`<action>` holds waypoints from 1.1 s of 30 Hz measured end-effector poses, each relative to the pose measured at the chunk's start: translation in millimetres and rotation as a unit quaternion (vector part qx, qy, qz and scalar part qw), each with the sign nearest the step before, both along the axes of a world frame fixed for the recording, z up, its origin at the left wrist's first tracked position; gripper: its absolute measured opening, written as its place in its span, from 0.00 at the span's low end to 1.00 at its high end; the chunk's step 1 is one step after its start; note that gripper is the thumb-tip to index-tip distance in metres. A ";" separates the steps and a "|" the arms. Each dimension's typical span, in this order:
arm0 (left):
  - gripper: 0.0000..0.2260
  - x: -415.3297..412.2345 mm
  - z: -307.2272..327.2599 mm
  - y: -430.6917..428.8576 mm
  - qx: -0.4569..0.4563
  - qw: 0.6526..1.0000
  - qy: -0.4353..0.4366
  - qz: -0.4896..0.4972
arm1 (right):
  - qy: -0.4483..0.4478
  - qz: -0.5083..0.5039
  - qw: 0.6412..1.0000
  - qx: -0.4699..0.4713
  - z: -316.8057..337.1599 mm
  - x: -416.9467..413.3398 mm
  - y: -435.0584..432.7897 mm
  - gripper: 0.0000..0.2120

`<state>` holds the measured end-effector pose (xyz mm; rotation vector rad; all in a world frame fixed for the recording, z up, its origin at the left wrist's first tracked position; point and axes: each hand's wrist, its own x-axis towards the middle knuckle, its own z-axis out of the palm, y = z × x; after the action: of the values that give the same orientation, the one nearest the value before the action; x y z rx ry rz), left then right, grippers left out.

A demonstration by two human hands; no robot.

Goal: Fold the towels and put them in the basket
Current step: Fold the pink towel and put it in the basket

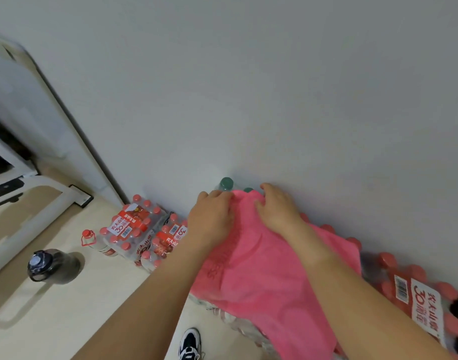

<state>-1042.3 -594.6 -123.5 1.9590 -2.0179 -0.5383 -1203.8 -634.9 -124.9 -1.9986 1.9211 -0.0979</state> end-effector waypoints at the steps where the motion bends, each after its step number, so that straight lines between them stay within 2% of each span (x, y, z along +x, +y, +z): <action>1: 0.16 -2.8 -2.1 -5.7 0.005 1.000 -0.016 -0.005 | 0.003 -0.007 1.000 -0.013 -4.0 3.2 -4.0 0.21; 4: 0.16 -8.3 -6.5 -16.4 0.004 0.999 -0.046 0.000 | -0.046 -0.048 0.997 -0.031 -8.6 4.9 -10.6 0.23; 6: 0.15 -12.3 -8.6 -21.9 0.007 0.999 -0.043 0.006 | -0.074 -0.068 0.995 -0.028 -6.6 4.4 -12.3 0.20; 10: 0.13 -16.4 -14.1 -31.2 0.016 0.998 0.026 0.049 | -0.116 -0.064 0.989 -0.062 6.2 4.9 -2.0 0.05; 15: 0.05 -12.4 -8.6 -33.5 0.024 0.990 0.114 0.078 | -0.227 -0.019 0.971 -0.076 31.2 0.4 20.8 0.06; 17: 0.02 -10.4 4.9 -26.4 0.041 0.960 0.264 0.087 | -0.286 -0.009 0.957 -0.054 42.0 -2.8 29.8 0.08; 19: 0.06 -9.5 25.3 -12.1 0.082 0.883 0.452 0.092 | -0.371 -0.007 0.928 -0.010 54.5 -6.9 38.0 0.11; 20: 0.08 -9.1 32.8 -4.8 0.097 0.847 0.514 0.094 | -0.407 -0.008 0.913 0.006 60.1 -8.4 41.9 0.12; 21: 0.10 -10.0 39.9 1.7 0.102 0.826 0.547 0.093 | -0.435 -0.009 0.900 0.012 65.3 -9.5 45.2 0.13; 24: 0.06 -16.4 53.5 16.9 0.082 0.812 0.572 0.085 | -0.496 -0.041 0.867 0.007 73.1 -8.7 52.0 0.11; 26: 0.06 -20.1 57.8 24.4 0.073 0.808 0.578 0.092 | -0.521 -0.079 0.850 0.000 72.7 -8.3 54.9 0.10; 30: 0.06 -22.5 63.2 35.4 0.064 0.807 0.582 0.077 | -0.519 -0.103 0.848 -0.028 71.9 -9.6 59.0 0.09; 33: 0.03 -24.5 65.2 38.0 0.032 0.823 0.562 0.068 | -0.505 -0.092 0.857 -0.049 72.1 -10.8 61.9 0.10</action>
<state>-1066.9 -556.6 -58.3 1.2231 -1.0758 -1.3245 -1214.6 -573.0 -52.8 -1.3178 1.3637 -1.0750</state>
